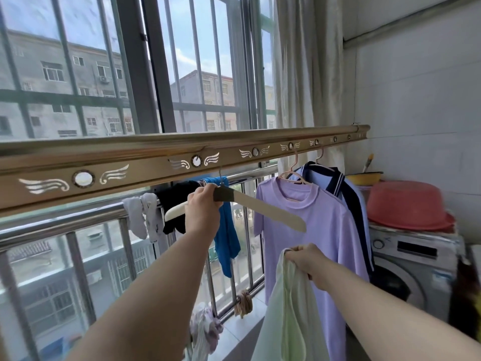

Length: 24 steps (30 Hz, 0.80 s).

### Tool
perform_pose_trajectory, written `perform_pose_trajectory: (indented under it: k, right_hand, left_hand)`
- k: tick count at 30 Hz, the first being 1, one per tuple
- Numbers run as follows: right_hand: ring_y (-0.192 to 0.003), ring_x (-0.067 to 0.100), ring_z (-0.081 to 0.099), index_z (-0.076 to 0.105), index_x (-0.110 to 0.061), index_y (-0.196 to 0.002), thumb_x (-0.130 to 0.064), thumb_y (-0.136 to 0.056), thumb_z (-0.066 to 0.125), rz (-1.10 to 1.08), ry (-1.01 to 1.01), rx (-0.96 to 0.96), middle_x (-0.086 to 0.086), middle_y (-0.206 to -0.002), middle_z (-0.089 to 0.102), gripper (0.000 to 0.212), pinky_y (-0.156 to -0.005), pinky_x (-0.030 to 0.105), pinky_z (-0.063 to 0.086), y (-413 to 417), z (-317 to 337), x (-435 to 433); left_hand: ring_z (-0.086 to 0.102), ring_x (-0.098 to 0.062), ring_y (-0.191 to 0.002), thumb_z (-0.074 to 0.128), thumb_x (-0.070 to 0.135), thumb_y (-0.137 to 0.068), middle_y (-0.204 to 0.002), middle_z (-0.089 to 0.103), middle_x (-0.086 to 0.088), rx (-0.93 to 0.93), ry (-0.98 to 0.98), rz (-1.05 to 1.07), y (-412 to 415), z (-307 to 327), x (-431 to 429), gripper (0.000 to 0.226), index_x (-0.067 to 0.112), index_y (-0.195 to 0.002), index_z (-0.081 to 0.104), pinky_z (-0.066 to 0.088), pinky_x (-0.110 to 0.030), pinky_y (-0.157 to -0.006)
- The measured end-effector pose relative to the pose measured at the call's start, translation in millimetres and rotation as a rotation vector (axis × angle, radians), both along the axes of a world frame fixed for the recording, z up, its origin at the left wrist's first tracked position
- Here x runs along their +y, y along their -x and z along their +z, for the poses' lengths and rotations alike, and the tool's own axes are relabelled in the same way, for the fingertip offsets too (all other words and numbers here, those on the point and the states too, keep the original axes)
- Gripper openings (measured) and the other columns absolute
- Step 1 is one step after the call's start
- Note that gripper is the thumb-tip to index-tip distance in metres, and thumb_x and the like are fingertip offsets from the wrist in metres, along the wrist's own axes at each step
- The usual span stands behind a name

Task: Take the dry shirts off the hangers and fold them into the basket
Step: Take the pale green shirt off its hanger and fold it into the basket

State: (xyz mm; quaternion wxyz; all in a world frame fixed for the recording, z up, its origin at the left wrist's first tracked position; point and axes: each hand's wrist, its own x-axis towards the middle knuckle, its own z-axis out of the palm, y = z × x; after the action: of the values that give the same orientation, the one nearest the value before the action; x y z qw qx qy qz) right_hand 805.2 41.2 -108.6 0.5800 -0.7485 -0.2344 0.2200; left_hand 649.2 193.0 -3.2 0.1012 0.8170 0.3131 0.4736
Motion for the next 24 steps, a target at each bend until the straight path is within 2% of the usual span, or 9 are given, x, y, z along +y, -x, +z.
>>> perform_pose_trajectory:
  k: [3,7,10,12,14,16,18,22,24]
  right_hand:
    - [-0.069,0.019,0.044,0.068,0.003,-0.090,-0.016,-0.084,0.058,-0.007,0.031,0.002,0.009,-0.074,0.050,0.022,-0.059,0.023,0.036,2,4,-2]
    - [-0.071,0.019,0.044,0.059,0.013,-0.105,-0.017,-0.085,0.060,-0.001,0.021,0.002,0.009,-0.076,0.050,0.036,-0.060,0.023,0.036,-4,6,-4]
    - [-0.072,0.019,0.048,0.068,-0.003,-0.086,-0.018,-0.085,0.064,-0.006,0.021,-0.044,0.008,-0.078,0.055,0.016,-0.062,0.024,0.039,1,11,-11]
    - [-0.072,0.017,0.053,0.064,-0.015,-0.075,-0.019,-0.084,0.067,-0.041,-0.001,-0.092,0.005,-0.079,0.060,0.010,-0.064,0.024,0.041,2,11,-17]
    - [-0.075,0.014,0.054,0.065,-0.017,-0.084,-0.021,-0.084,0.067,-0.083,0.005,-0.139,0.000,-0.080,0.061,0.004,-0.064,0.022,0.042,1,10,-28]
    - [-0.084,0.013,0.057,0.069,-0.019,-0.095,-0.022,-0.085,0.065,-0.113,0.028,-0.183,-0.004,-0.087,0.063,0.012,-0.072,0.021,0.043,-5,8,-40]
    - [-0.093,0.015,0.061,0.071,-0.023,-0.096,-0.023,-0.084,0.063,-0.156,0.067,-0.209,-0.006,-0.093,0.065,0.015,-0.081,0.023,0.047,-13,2,-56]
    - [-0.094,0.021,0.064,0.068,-0.028,-0.083,-0.025,-0.082,0.062,-0.242,0.054,-0.232,-0.001,-0.097,0.070,0.007,-0.083,0.032,0.051,-30,-11,-90]
    - [-0.089,0.020,0.064,0.069,-0.026,-0.088,-0.025,-0.083,0.061,-0.270,0.032,-0.243,-0.002,-0.092,0.068,0.009,-0.079,0.032,0.051,-38,-12,-113]
  left_hand:
    - [0.047,-0.023,-0.106,0.056,0.012,-0.093,-0.109,0.058,-0.005,-0.007,0.067,0.010,0,-6,7,0.027,0.016,-0.119,0.056,0.041,-0.039,-0.089]
    - [0.052,-0.023,-0.103,0.055,0.012,-0.093,-0.113,0.057,-0.007,-0.048,0.161,0.025,-2,-19,8,0.028,0.015,-0.121,0.055,0.040,-0.033,-0.083]
    - [0.037,-0.026,-0.134,0.056,0.008,-0.093,-0.150,0.030,-0.006,-0.178,0.231,0.093,-5,-40,-2,0.054,0.014,-0.143,0.036,0.036,-0.037,-0.106]
    - [0.024,-0.027,-0.141,0.056,0.007,-0.091,-0.156,0.017,-0.008,-0.292,0.341,0.217,-5,-61,-16,0.065,0.009,-0.147,0.024,0.029,-0.037,-0.112]
    - [0.030,-0.031,-0.135,0.054,0.006,-0.090,-0.150,0.025,-0.014,-0.374,0.550,0.333,-11,-93,-29,0.062,0.004,-0.145,0.024,0.032,-0.041,-0.108]
    - [0.049,-0.034,-0.108,0.050,0.011,-0.094,-0.120,0.050,-0.018,-0.389,0.882,0.222,-25,-126,-39,0.045,-0.003,-0.135,0.038,0.044,-0.038,-0.090]
    - [0.052,-0.024,-0.074,0.056,0.027,-0.094,-0.085,0.055,-0.008,-0.229,1.082,-0.157,-39,-155,-63,0.034,-0.001,-0.114,0.056,0.046,-0.026,-0.062]
    - [0.049,-0.013,-0.062,0.073,0.055,-0.068,-0.071,0.055,-0.001,0.251,0.963,-0.565,-79,-188,-115,0.041,0.017,-0.081,0.066,0.036,-0.024,-0.057]
    - [0.045,-0.013,-0.054,0.074,0.047,-0.066,-0.062,0.050,-0.001,0.446,0.869,-0.571,-100,-197,-135,0.038,0.012,-0.075,0.064,0.034,-0.024,-0.052]
